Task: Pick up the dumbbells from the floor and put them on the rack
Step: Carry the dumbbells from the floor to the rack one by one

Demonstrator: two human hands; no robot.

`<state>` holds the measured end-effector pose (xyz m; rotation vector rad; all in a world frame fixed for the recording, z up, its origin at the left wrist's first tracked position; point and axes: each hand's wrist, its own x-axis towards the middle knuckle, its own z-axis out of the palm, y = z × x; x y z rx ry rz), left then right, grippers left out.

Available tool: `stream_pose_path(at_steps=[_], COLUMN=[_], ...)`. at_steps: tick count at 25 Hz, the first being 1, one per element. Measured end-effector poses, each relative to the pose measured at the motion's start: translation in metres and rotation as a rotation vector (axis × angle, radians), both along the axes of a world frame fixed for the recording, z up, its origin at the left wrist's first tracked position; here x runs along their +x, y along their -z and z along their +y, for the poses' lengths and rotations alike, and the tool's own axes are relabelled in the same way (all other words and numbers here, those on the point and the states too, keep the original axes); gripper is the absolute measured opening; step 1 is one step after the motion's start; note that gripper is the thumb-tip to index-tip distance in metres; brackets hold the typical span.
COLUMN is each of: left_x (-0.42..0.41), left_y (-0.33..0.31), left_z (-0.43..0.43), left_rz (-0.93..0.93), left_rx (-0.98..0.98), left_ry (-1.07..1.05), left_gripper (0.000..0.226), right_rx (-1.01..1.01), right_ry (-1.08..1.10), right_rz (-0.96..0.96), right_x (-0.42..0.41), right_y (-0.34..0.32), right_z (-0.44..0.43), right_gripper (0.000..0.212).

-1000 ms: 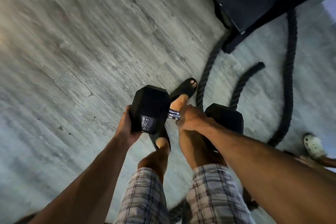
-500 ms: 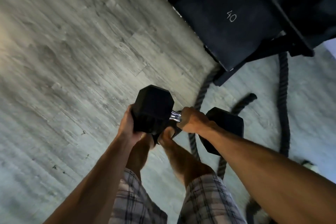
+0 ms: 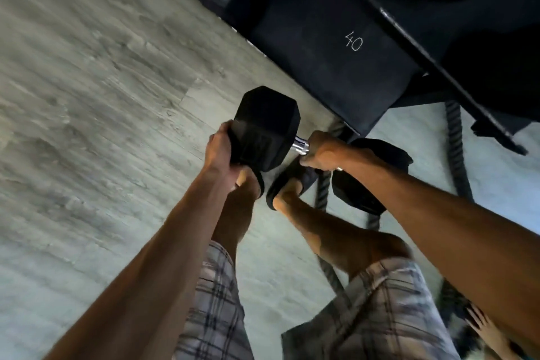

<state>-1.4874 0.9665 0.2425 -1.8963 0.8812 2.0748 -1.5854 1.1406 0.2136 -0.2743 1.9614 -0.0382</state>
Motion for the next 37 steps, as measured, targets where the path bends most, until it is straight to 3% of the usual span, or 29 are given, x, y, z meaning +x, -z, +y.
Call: stream_pose_path(at_steps=[4,8,12,17,25,33,37], left_x=[-0.048,-0.109,-0.163,-0.222,-0.297,-0.329,-0.319], left_y=[0.038,0.081,0.112,0.12,0.145,0.18,0.185], left_z=[-0.004,-0.006,-0.004,0.002,-0.006,0.0,0.009], left_rz=[0.125,0.205,0.251,0.282,0.43,0.465,0.466], left_rx=[-0.083,-0.098,-0.152,-0.219,-0.273,-0.306,-0.367], left_ry=[0.134,0.146,0.323,0.348,0.36,0.471,0.521], left_gripper=[0.039,0.03,0.032,0.026,0.04,0.065,0.082], right_rx=[-0.053,-0.016,-0.015,-0.169,-0.26,-0.256,-0.361], right_ry=[-0.059,-0.142,0.052,0.337,0.447,0.596,0.635], right_rz=[0.018,0.074,0.086,0.023,0.296,0.277,0.287], right_x=[-0.057,-0.098,-0.13,-0.162,-0.235,-0.249,-0.252], right_y=[0.045,0.07,0.108,0.131,0.154,0.181,0.181], right_z=[0.007,0.007,0.016,0.017,0.006,0.004,0.015], right_gripper=[0.027,0.027,0.032,0.022,0.014,0.02,0.019])
